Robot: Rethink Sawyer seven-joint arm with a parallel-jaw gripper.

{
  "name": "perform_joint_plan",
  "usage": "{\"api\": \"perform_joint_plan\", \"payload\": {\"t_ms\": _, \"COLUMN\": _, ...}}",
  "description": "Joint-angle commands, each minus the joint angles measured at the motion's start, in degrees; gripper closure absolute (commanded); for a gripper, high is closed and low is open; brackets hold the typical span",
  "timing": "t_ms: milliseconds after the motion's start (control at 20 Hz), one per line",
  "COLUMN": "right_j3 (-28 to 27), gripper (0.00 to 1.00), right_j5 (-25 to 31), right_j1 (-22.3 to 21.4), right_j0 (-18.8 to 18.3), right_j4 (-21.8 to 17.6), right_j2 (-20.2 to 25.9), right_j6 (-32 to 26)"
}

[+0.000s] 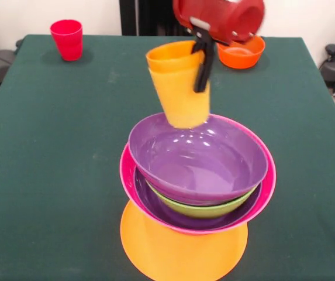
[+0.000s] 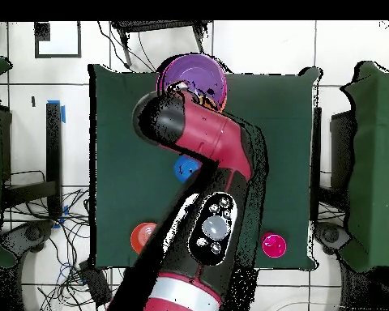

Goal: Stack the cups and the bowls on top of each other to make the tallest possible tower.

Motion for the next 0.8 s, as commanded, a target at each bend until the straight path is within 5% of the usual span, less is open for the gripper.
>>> {"api": "perform_joint_plan", "payload": {"t_ms": 50, "right_j3": 11.94, "gripper": 1.00, "right_j5": 2.96, "right_j1": -3.28, "right_j0": -2.53, "right_j4": -4.45, "right_j2": 8.12, "right_j6": -2.81}}
{"api": "perform_joint_plan", "payload": {"t_ms": 800, "right_j3": 21.49, "gripper": 1.00, "right_j5": -4.89, "right_j1": -6.25, "right_j0": -7.82, "right_j4": -9.70, "right_j2": 12.81, "right_j6": -3.08}}
